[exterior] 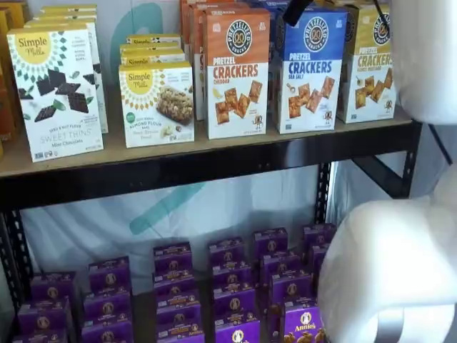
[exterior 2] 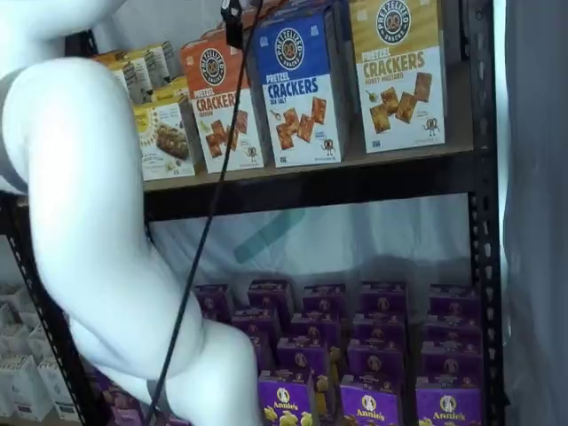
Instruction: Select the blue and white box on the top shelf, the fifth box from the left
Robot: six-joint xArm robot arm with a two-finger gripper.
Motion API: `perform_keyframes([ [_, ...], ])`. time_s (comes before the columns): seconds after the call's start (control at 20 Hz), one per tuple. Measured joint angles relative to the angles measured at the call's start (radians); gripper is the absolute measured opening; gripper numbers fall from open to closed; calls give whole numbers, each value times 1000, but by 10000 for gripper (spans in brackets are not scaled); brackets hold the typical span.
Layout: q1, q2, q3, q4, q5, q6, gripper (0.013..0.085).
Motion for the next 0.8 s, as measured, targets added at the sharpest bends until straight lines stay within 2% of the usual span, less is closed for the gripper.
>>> perform_keyframes([
  [0.55,-41,90,-59,-19,10,-63,850],
  [0.8,-53,111,-60,-13,-7,-82,850],
])
